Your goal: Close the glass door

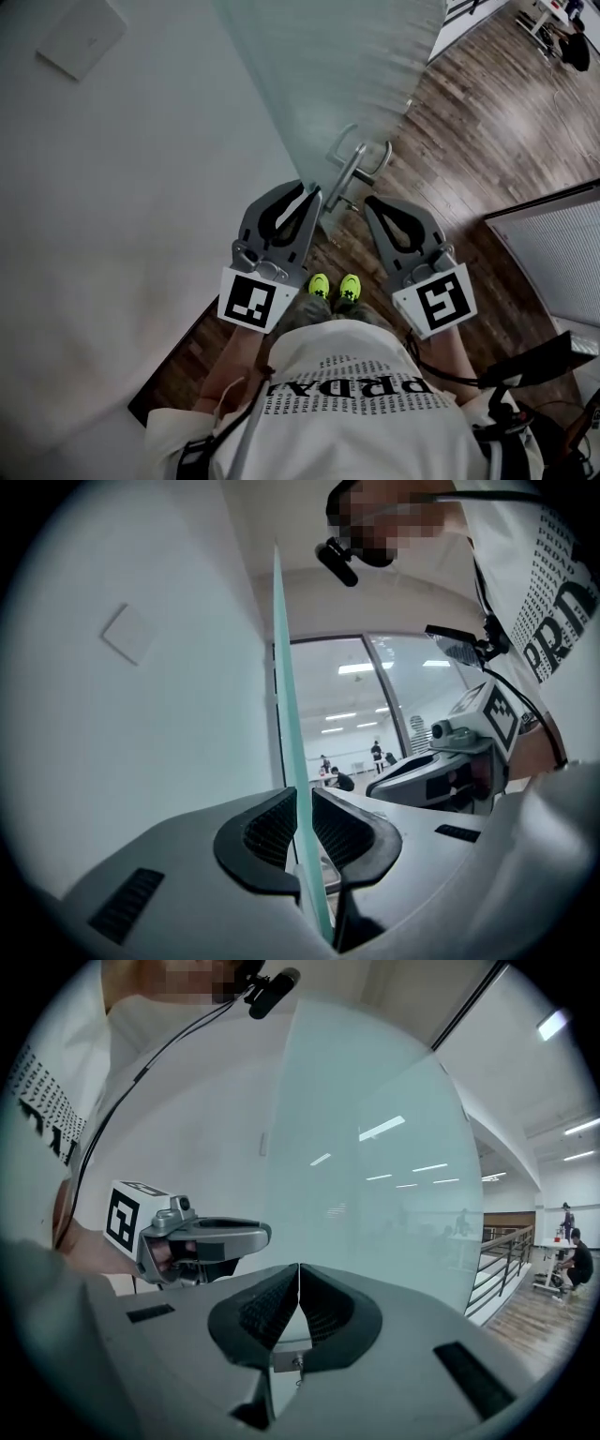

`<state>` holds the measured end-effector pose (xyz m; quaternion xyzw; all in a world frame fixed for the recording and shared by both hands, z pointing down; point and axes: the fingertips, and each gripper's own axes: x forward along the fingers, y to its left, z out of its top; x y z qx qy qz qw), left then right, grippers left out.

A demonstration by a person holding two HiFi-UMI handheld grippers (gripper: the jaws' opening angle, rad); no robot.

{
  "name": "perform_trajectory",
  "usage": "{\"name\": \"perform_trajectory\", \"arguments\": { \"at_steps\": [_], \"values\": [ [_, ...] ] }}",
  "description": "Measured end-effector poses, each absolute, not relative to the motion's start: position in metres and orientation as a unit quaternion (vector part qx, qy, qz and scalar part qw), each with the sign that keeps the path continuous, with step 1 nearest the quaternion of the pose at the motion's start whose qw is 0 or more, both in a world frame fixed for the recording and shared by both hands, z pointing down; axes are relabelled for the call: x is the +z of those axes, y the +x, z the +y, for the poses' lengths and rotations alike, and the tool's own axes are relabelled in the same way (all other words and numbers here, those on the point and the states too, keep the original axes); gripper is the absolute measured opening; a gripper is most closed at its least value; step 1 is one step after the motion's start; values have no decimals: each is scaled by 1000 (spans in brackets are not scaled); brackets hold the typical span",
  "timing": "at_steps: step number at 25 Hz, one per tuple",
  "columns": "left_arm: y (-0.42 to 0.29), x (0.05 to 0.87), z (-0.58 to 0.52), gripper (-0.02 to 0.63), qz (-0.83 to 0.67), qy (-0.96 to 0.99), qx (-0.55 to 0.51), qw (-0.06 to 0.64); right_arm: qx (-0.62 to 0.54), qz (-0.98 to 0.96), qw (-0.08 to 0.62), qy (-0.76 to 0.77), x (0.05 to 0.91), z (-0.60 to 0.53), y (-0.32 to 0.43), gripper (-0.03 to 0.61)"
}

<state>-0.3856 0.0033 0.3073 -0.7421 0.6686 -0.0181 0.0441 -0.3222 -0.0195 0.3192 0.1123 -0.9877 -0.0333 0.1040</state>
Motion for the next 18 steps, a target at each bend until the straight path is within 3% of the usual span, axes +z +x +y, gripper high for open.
{"name": "perform_trajectory", "arguments": {
  "at_steps": [5,11,18],
  "values": [
    [-368,325,-14,43,660,-751,-10,29,-21,-978,123,167,337,-44,-302,-3],
    [-215,294,6,44,609,-792,-2,43,-20,-962,111,250,318,-24,-145,-3],
    [-156,308,-16,58,529,-846,-35,54,-23,-947,107,301,319,-31,-100,-2]
  ]
}}
